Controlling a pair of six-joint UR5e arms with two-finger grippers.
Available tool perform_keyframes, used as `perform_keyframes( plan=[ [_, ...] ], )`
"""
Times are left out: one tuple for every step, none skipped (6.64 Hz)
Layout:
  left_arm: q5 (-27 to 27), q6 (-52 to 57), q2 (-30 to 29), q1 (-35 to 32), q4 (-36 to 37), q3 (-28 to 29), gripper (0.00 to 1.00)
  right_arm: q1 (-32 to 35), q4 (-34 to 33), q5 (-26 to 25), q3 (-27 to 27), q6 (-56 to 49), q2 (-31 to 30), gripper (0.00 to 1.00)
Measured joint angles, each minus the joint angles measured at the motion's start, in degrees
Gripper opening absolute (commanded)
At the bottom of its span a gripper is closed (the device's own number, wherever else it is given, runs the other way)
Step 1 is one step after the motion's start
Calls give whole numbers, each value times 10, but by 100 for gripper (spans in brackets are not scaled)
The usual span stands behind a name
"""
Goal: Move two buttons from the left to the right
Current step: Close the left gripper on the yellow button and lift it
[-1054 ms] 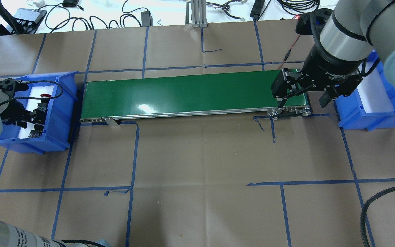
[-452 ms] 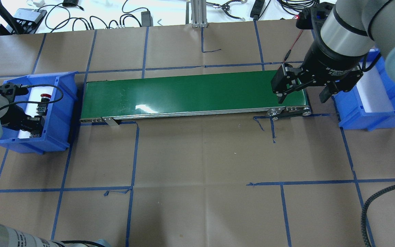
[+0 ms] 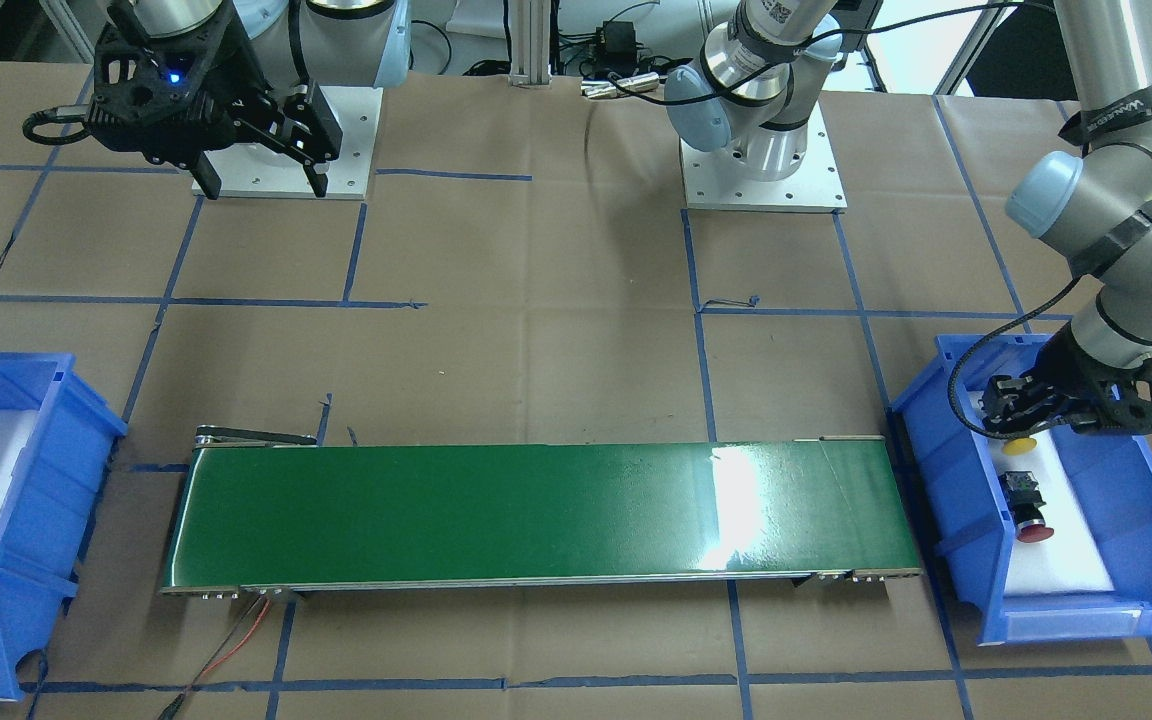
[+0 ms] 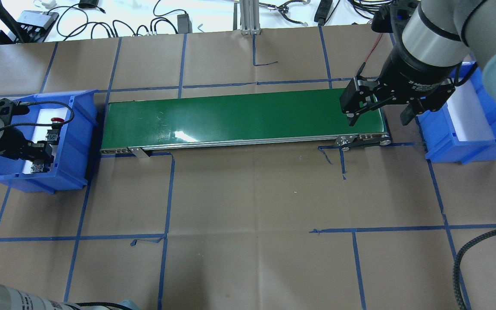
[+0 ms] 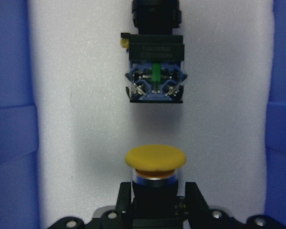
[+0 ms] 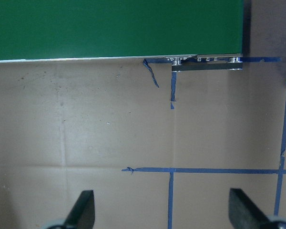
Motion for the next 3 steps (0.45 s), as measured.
perform_keyframes(
  plan=[
    [0,0,11,-1,-31,23,0,0,-5,2,0,0,1,100],
    [-1,0,23,-1,-85,59,0,1,-9,6,-1,0,1,100],
    [-1,-1,29,-3,-146,103,0,1,-11,8,-1,0,1,100]
  ],
)
